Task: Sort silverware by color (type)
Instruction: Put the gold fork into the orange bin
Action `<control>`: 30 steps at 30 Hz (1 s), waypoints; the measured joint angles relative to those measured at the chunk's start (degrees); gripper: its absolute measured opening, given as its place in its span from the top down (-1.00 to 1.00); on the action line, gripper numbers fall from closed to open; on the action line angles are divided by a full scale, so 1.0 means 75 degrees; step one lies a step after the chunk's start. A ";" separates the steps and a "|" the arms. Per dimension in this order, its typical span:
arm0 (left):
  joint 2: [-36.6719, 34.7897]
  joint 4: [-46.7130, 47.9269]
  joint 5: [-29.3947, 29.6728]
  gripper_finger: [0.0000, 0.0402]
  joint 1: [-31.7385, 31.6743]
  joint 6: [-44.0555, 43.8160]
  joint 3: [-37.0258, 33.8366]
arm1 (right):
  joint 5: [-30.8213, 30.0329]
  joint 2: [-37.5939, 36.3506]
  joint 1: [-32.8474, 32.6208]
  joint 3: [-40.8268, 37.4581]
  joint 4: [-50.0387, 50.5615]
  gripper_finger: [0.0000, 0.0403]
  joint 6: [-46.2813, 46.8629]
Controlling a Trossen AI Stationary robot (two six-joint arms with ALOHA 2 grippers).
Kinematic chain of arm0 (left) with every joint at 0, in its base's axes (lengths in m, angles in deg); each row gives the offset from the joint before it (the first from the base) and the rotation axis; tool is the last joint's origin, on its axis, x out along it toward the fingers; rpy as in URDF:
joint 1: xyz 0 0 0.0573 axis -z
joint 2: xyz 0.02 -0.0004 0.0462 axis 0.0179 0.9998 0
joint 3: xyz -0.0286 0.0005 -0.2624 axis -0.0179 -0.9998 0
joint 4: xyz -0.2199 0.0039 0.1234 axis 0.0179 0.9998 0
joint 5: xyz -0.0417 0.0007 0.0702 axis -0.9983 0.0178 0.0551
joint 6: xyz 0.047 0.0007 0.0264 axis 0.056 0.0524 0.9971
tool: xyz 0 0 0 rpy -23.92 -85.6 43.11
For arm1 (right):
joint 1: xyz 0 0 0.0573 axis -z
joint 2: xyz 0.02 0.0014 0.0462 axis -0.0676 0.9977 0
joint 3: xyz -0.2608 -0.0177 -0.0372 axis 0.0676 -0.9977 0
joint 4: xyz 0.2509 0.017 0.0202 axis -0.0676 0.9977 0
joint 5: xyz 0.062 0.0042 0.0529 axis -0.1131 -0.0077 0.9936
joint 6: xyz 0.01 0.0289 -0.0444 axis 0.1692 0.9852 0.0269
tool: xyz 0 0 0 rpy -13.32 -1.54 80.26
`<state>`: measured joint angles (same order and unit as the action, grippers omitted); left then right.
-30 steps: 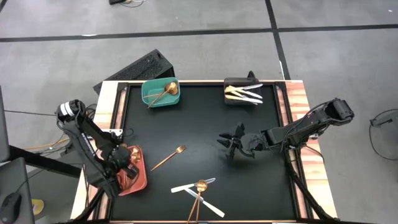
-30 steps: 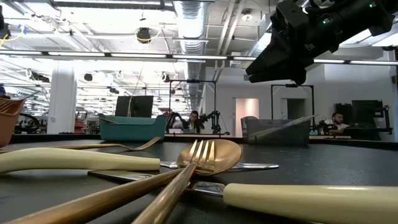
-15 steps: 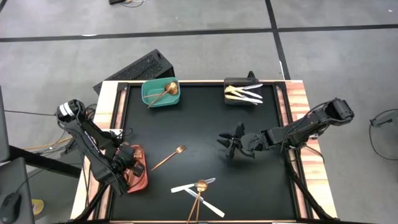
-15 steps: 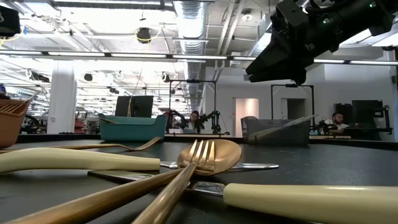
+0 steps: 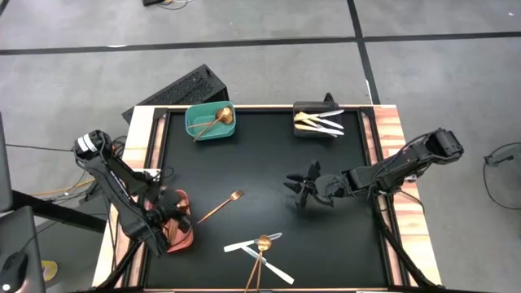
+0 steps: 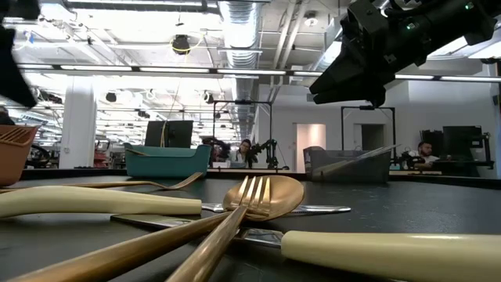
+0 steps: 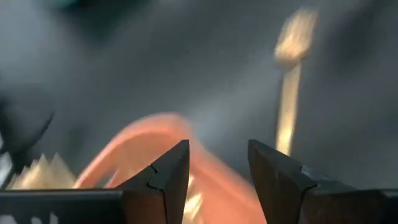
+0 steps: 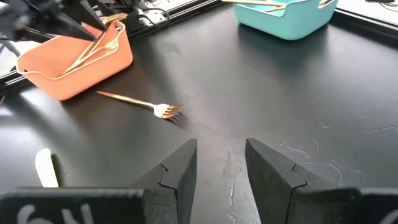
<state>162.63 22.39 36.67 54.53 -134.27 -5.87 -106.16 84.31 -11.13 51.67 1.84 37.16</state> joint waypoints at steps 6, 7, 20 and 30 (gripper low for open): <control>0.0000 -0.1324 0.1798 0.27 -0.0746 0.2920 0.0369 | 0.0010 -0.0001 0.0073 0.0000 -0.0166 0.23 0.0034; 0.0000 -0.1754 0.1769 0.28 -0.0996 0.3574 0.0369 | 0.0008 0.0001 0.0076 0.0000 -0.0220 0.23 0.0034; 0.0003 -0.6709 -0.0366 0.28 -0.3444 0.8109 -0.0840 | 0.0009 -0.0002 -0.0055 0.0000 -0.0142 0.23 0.0036; 0.0003 -0.8622 -0.0787 0.28 -0.3708 0.8549 -0.2195 | 0.0008 -0.0002 -0.0047 0.0000 -0.0096 0.23 -0.0001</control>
<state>162.65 -42.28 30.76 26.72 -70.16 -22.33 -106.10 84.29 -11.48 51.67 1.12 37.15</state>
